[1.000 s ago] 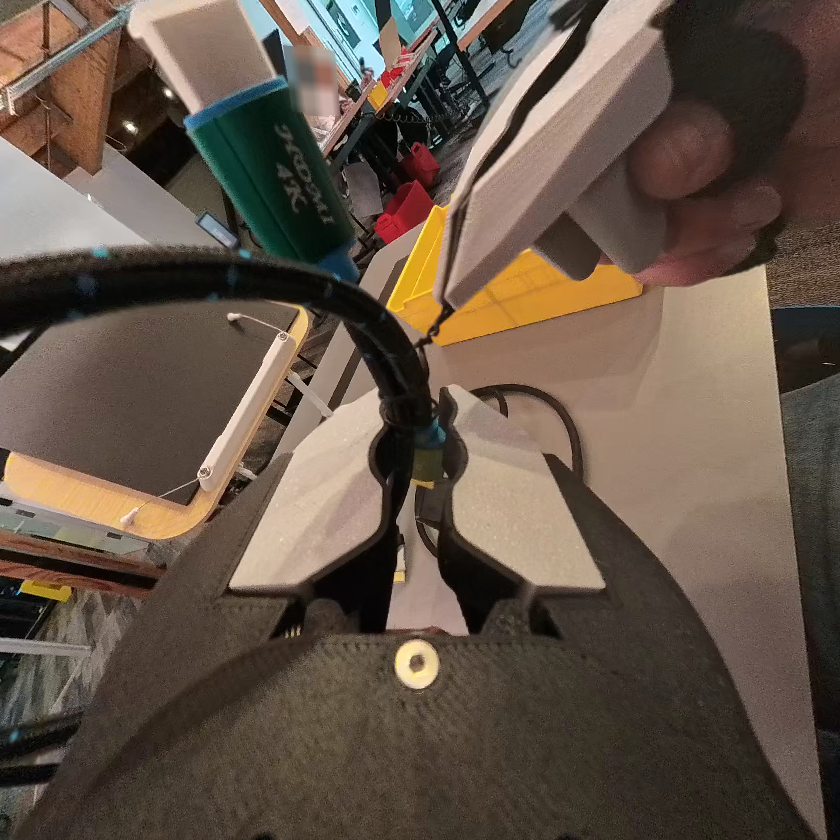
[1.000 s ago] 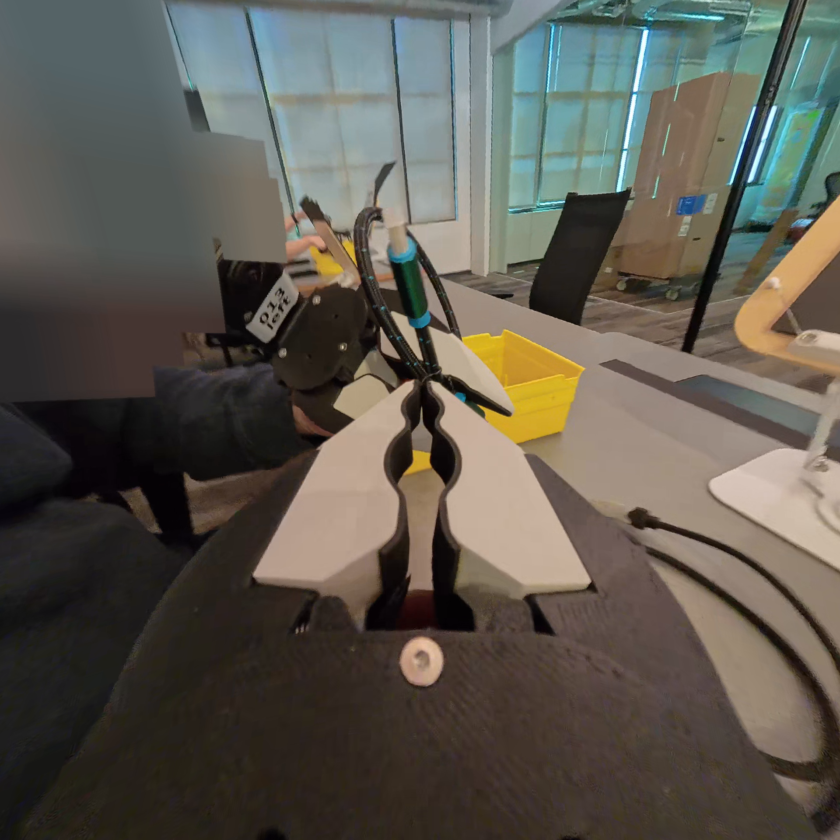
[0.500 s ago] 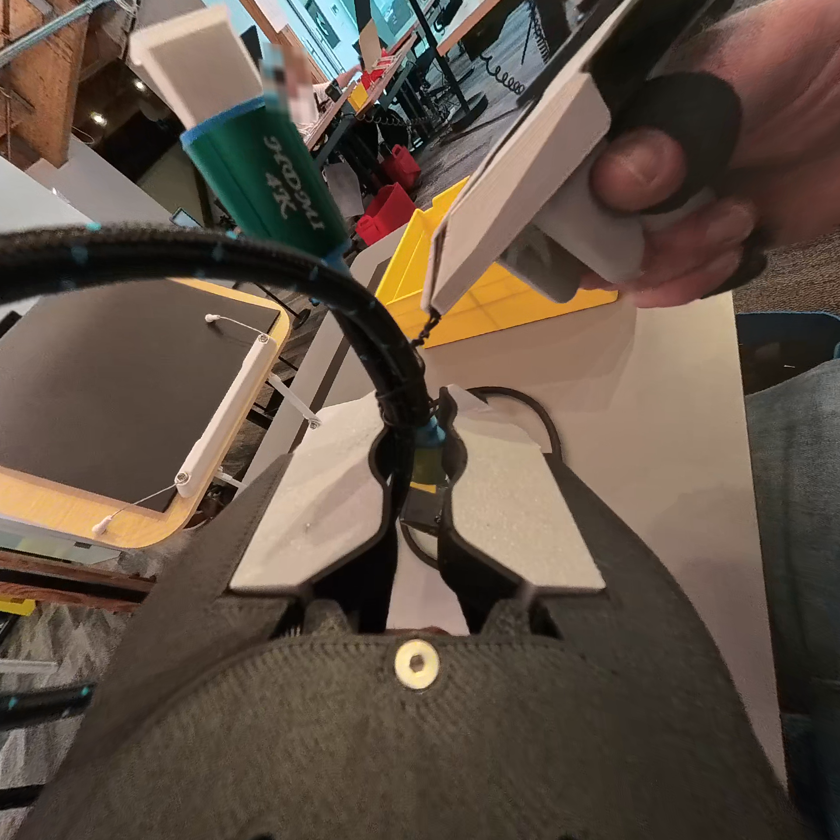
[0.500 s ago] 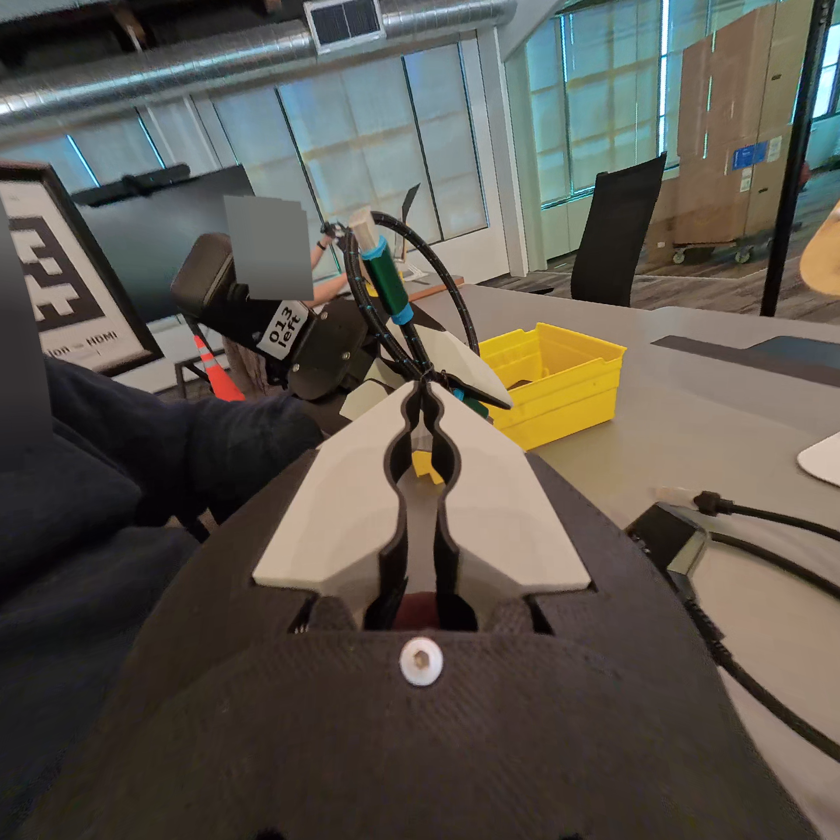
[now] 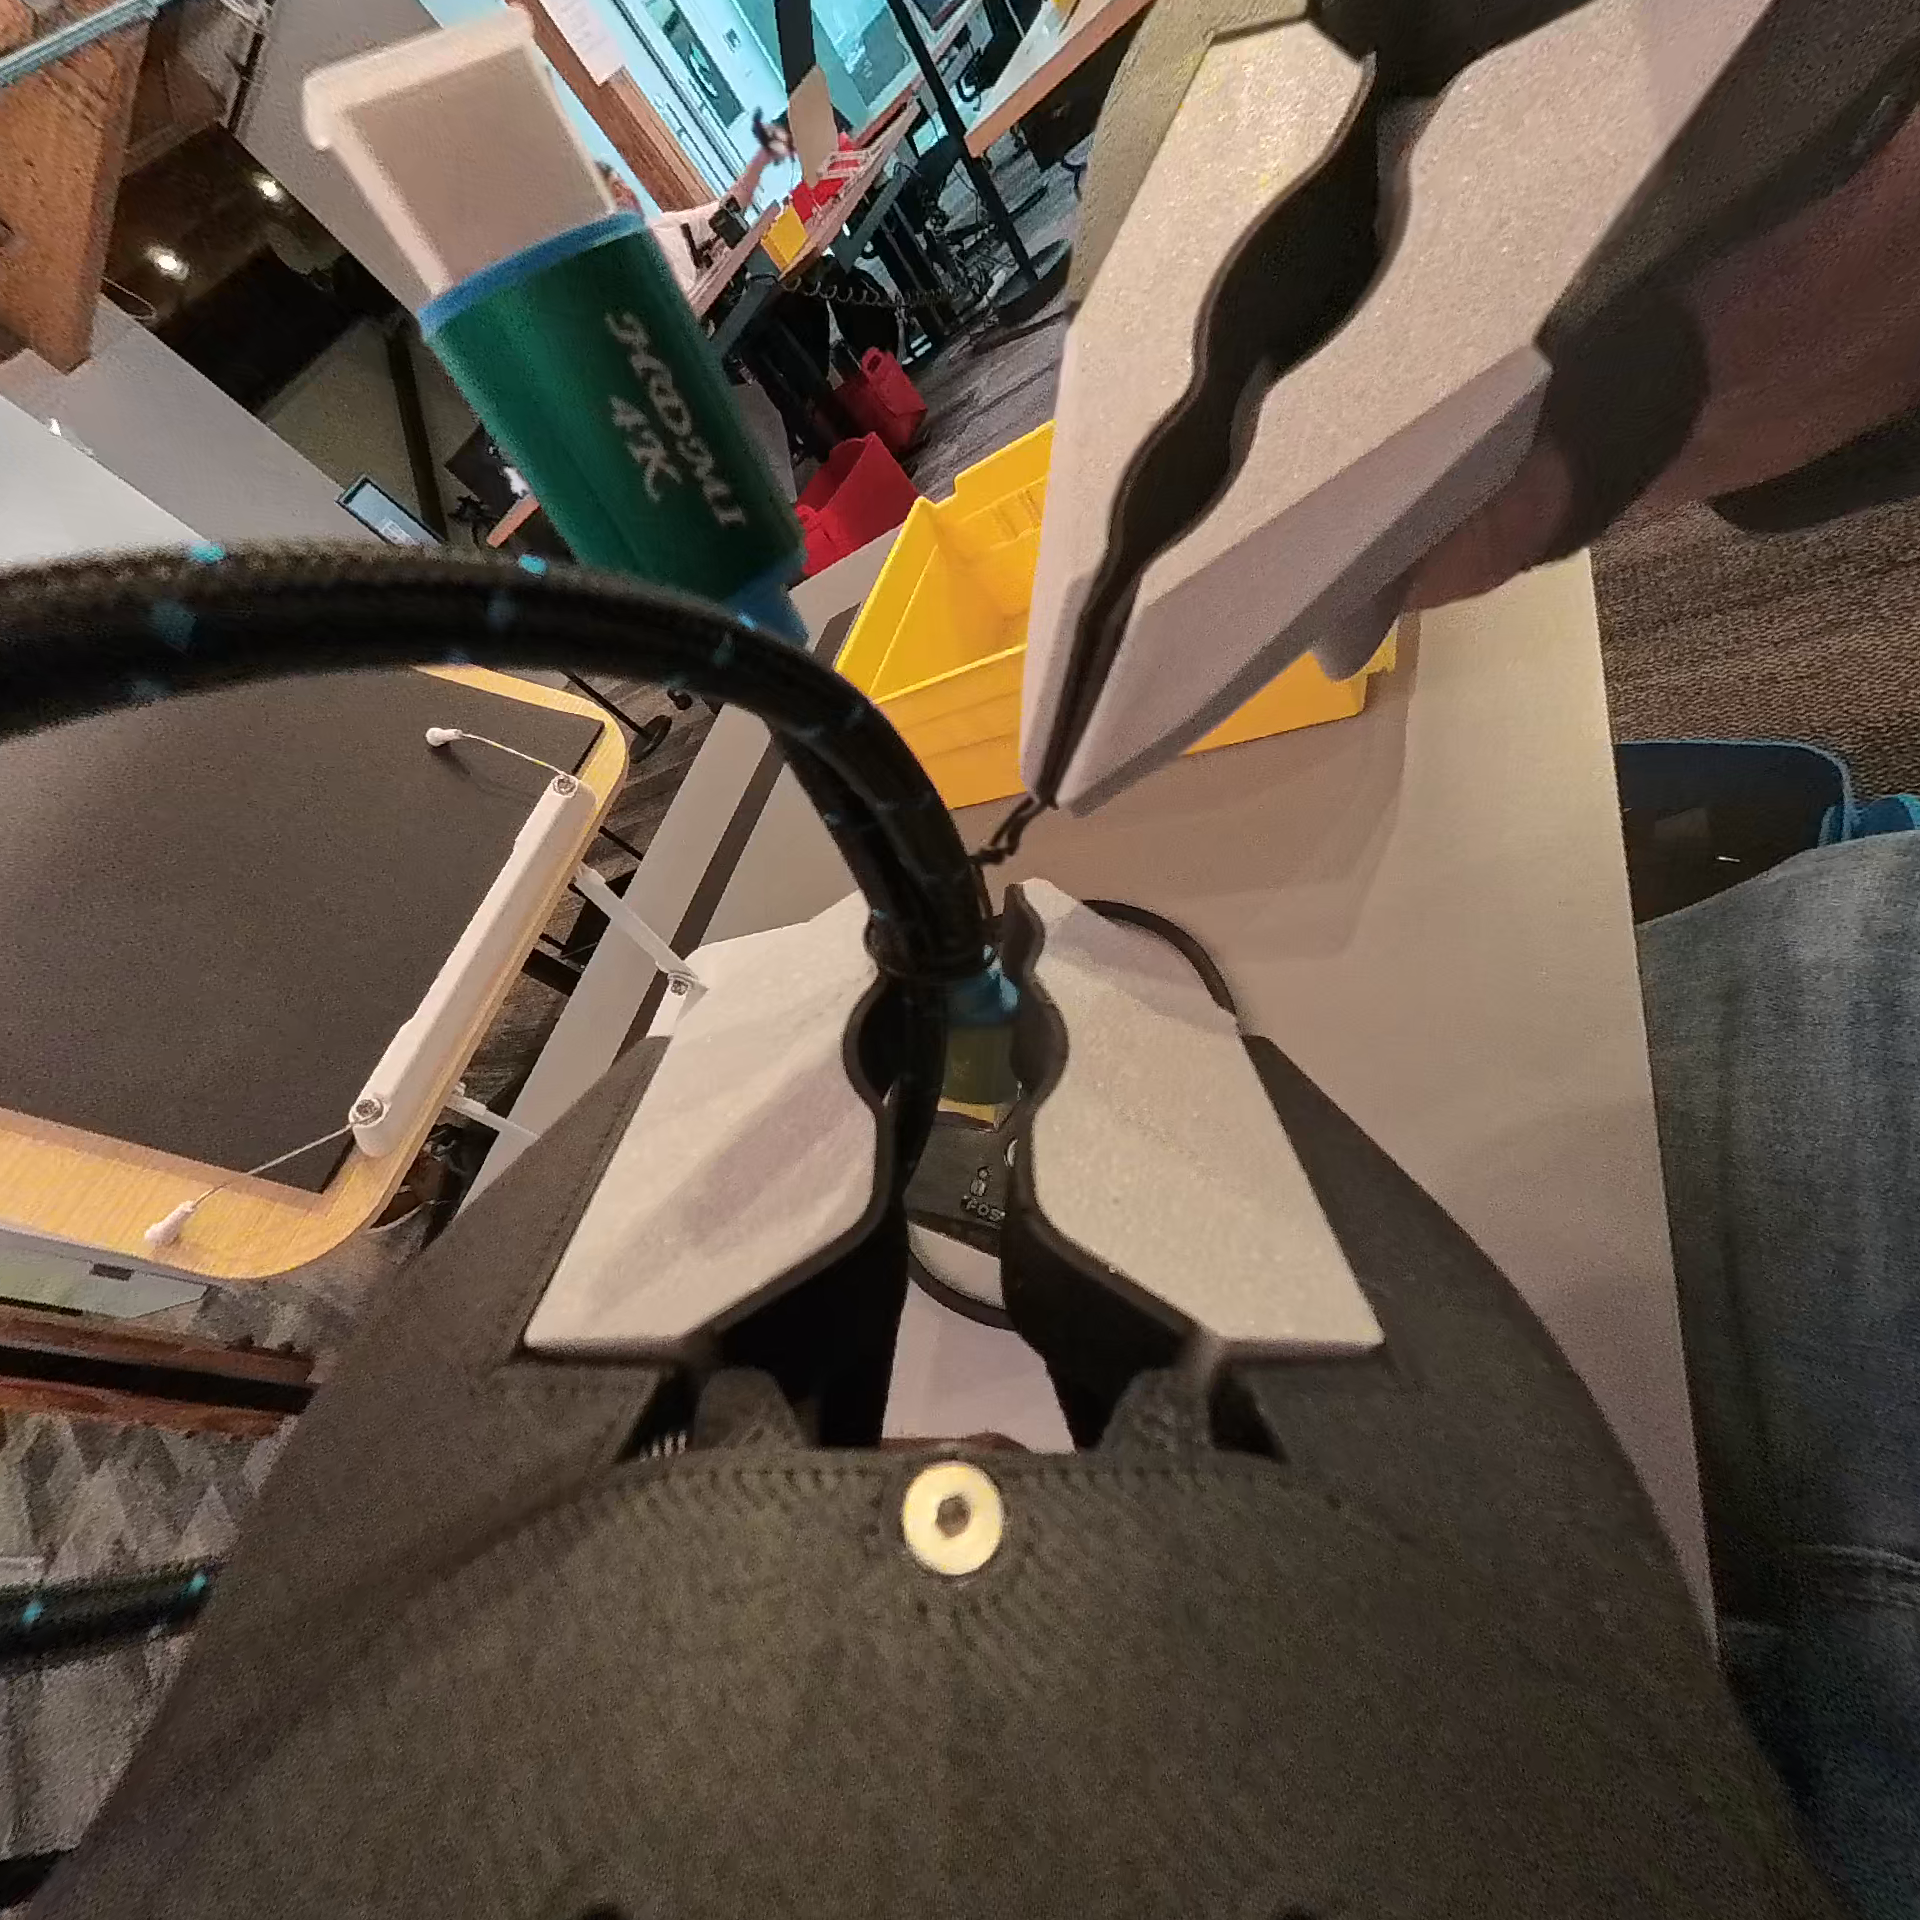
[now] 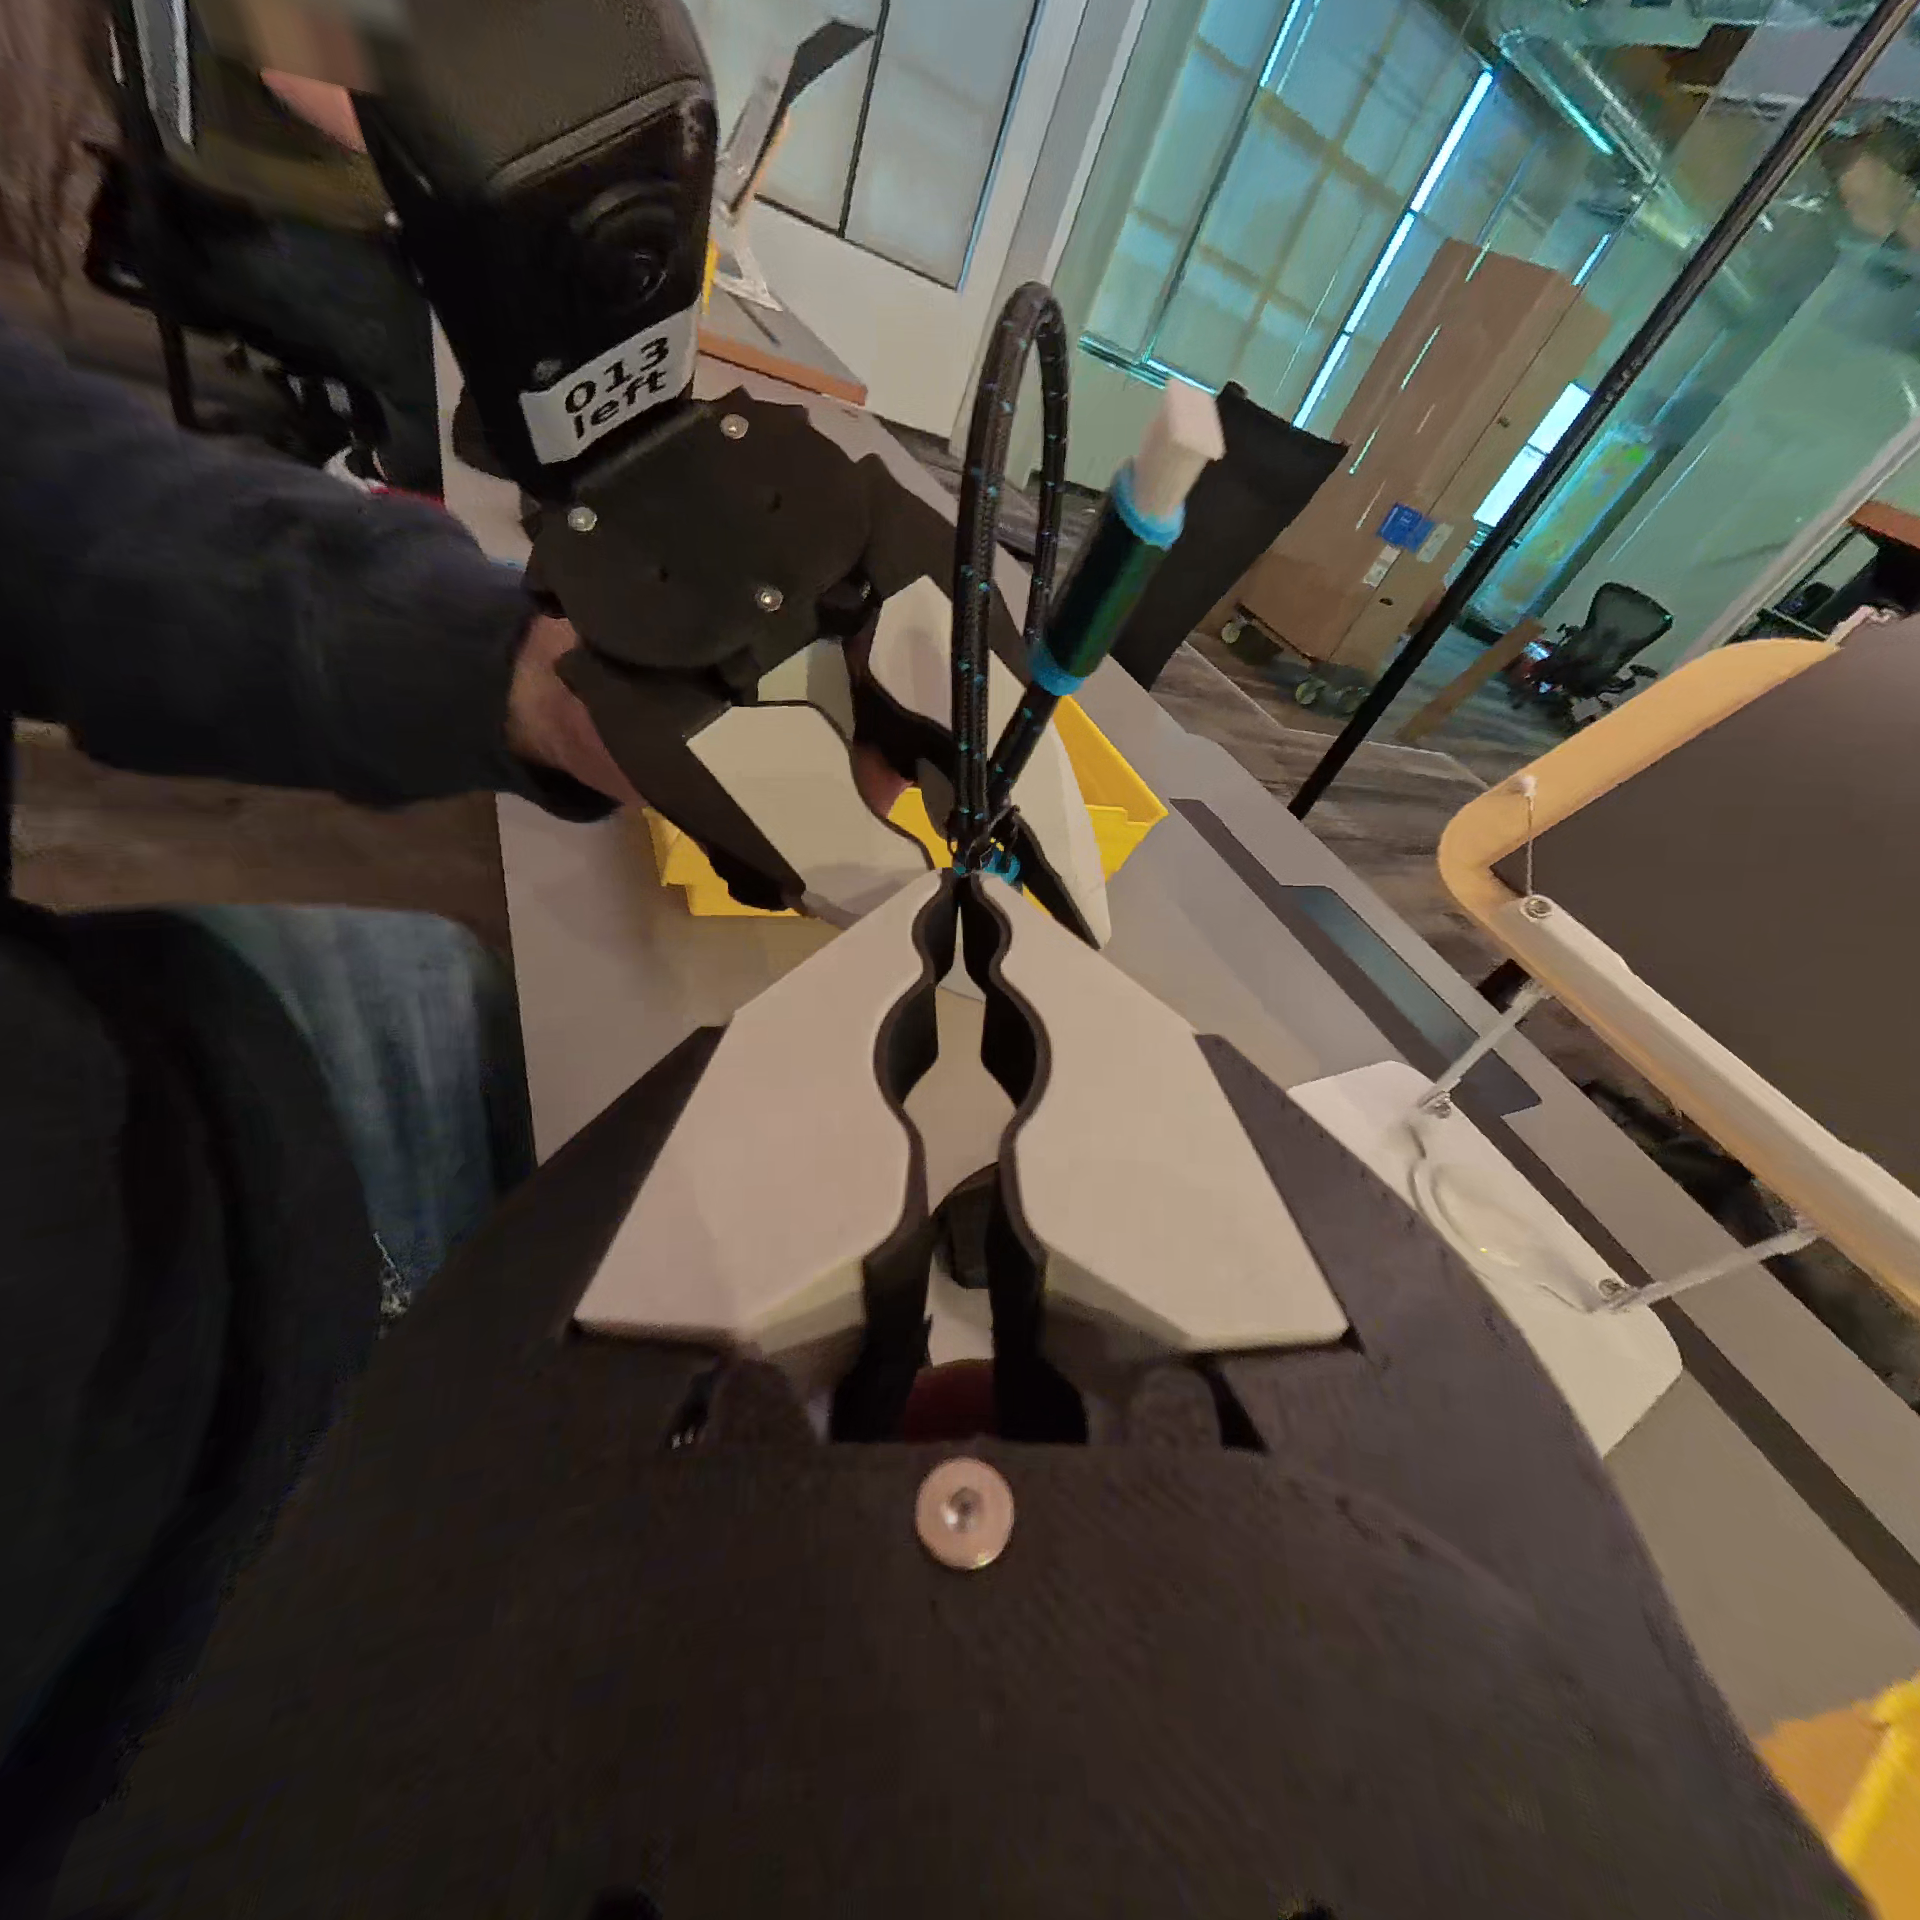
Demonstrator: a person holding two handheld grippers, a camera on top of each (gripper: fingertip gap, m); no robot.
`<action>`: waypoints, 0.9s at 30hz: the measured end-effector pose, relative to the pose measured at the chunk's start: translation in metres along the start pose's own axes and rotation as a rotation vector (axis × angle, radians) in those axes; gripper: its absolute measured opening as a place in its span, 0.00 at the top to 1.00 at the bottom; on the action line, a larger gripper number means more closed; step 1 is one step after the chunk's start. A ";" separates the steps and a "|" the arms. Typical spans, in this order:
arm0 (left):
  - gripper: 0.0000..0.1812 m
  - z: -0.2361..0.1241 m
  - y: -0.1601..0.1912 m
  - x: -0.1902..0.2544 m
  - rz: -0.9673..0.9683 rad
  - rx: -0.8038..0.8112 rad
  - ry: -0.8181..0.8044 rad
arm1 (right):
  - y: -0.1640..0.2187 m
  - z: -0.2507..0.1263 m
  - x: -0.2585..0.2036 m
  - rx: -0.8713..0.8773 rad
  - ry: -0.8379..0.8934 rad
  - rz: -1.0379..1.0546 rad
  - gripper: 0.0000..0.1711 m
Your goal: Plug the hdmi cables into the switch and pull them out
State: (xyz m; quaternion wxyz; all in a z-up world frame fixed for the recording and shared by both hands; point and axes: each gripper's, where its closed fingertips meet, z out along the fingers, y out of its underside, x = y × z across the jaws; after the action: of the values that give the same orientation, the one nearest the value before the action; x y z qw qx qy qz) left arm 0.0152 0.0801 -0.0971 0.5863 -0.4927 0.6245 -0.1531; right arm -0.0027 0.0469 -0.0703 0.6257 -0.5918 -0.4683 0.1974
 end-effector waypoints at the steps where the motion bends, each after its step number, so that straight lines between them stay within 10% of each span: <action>1: 0.90 0.000 -0.001 0.000 0.001 0.000 0.000 | -0.001 -0.001 -0.002 0.003 -0.012 -0.007 1.00; 27: 0.90 -0.010 -0.029 0.006 0.022 0.118 0.019 | -0.011 -0.002 -0.004 0.192 -0.258 0.501 0.96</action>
State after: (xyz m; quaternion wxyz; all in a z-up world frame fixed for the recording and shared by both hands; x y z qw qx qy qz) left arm 0.0197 0.0579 -0.0759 0.6099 -0.4489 0.6255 -0.1877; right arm -0.0062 0.0397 -0.0616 0.5460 -0.5970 -0.3625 0.4626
